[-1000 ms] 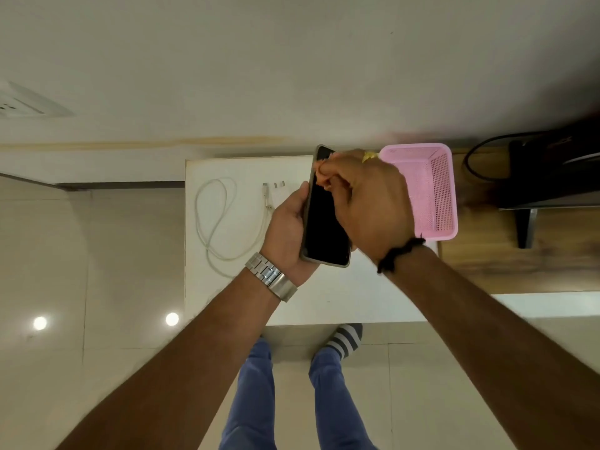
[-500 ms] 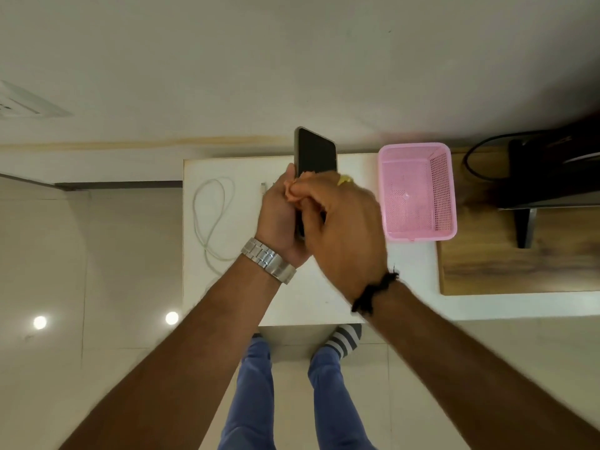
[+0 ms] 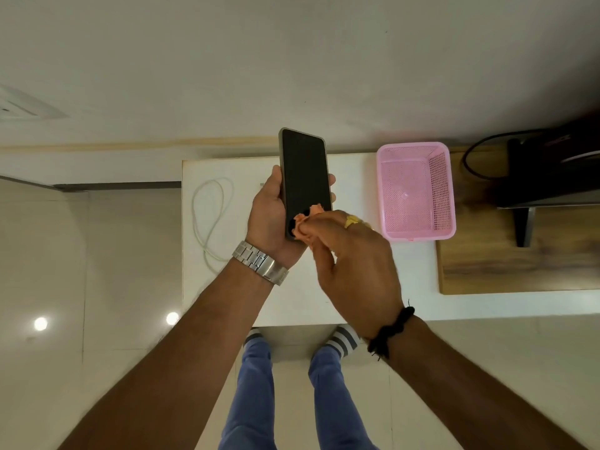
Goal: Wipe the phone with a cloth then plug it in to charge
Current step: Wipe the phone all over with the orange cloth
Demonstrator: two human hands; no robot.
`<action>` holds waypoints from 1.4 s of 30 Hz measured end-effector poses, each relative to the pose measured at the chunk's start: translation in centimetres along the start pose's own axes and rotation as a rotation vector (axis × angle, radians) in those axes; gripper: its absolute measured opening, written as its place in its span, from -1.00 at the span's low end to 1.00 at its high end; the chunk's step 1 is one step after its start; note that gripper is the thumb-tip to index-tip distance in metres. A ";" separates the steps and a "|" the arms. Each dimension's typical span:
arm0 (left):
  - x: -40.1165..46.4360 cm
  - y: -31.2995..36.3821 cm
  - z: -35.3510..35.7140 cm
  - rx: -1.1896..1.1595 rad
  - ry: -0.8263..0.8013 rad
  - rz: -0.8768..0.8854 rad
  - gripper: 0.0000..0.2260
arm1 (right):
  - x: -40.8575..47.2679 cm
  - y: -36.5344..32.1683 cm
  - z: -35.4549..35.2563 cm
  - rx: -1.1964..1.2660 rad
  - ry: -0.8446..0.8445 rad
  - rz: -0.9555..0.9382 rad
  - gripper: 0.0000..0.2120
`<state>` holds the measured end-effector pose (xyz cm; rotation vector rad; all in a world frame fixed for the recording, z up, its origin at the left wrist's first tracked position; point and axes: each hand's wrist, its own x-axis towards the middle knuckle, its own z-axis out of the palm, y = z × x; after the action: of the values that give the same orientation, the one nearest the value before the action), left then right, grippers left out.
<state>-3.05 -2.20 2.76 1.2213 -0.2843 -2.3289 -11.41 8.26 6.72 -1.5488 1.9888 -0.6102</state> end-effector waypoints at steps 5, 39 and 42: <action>-0.2 0.2 -0.5 -0.011 -0.019 0.019 -0.40 | -0.4 1.8 -1.4 -0.037 0.107 -0.048 -0.81; -1.2 -4.1 -1.7 -0.078 -0.070 -0.104 -0.61 | 8.0 0.0 -2.9 -0.122 0.102 -0.020 -0.76; -1.1 -3.8 -1.9 -0.061 -0.086 -0.083 -0.60 | 9.2 -0.5 -2.7 -0.139 0.064 -0.087 -0.75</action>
<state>-2.18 1.65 0.92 1.1252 -0.1939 -2.4469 -14.63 -0.72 7.78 -1.7268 2.0581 -0.5733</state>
